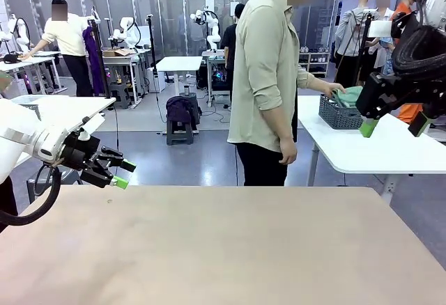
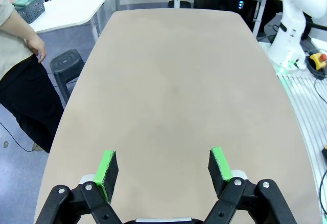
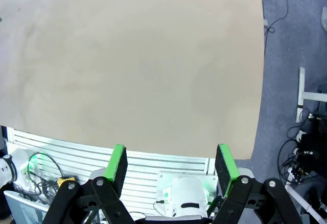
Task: Fold the towels and place them in the basket.
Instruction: Stack the folded Towel with hook on the right side of the table.
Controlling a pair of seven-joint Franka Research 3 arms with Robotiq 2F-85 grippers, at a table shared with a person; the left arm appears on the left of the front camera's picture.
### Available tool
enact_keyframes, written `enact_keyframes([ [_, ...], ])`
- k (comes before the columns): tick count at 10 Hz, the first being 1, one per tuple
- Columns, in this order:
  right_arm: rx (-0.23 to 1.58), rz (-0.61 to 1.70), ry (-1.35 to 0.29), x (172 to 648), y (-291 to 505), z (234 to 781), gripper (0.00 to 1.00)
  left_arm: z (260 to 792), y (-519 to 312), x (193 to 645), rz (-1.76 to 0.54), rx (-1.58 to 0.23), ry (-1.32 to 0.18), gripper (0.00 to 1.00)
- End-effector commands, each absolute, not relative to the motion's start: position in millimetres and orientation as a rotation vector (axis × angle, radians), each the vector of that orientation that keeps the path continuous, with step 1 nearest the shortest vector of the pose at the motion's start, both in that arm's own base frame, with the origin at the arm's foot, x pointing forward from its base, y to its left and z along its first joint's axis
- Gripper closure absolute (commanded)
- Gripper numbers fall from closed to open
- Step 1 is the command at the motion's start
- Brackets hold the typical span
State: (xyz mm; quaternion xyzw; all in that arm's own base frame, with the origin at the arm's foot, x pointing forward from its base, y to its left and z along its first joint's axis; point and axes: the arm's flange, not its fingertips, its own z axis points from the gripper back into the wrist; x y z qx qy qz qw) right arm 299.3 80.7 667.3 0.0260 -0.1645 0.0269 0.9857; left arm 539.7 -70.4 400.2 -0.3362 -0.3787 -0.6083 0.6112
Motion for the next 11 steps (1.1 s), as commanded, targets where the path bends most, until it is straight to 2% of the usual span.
enact_keyframes([
  [1,0.053,0.054,-0.328,300.5,80.8,666.6,0.14,402.6,-70.3,539.0,-1.396,-0.789,-0.875,0.10],
  [11,0.053,0.054,-0.328,300.5,80.8,666.6,0.14,402.6,-70.3,539.0,-1.396,-0.789,-0.875,0.10],
])
